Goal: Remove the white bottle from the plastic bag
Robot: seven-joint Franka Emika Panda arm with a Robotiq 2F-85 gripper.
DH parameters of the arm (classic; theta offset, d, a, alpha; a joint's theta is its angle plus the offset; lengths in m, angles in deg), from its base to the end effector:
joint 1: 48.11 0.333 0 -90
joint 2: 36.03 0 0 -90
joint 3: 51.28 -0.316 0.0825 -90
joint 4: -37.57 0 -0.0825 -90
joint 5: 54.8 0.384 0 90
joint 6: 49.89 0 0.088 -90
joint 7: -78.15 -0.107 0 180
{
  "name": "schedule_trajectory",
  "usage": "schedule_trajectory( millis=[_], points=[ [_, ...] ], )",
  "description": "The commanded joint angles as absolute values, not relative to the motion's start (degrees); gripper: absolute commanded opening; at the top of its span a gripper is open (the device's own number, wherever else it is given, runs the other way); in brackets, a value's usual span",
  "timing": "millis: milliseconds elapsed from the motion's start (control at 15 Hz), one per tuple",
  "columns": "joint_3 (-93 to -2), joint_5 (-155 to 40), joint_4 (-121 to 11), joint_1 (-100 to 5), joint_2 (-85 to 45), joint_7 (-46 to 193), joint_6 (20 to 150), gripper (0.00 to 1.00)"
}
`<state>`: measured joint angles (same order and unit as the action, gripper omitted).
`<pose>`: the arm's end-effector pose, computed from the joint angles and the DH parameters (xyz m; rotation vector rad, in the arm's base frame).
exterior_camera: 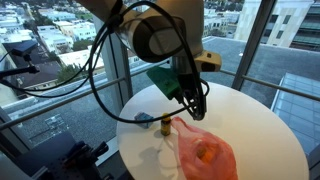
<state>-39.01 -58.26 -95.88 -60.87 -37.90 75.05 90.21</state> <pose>0.4684 -0.2190 0.3652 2.9949 -0.6821 0.2134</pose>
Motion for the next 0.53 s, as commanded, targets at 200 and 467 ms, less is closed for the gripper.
schedule_trajectory(
  millis=[200, 467],
  points=[
    [-37.4, -52.1, -90.4, -62.1, -32.1, 81.3, 86.2, 1.0],
    [-37.4, -53.5, -92.0, -61.8, -32.5, 79.4, 87.9, 1.0]
  ],
)
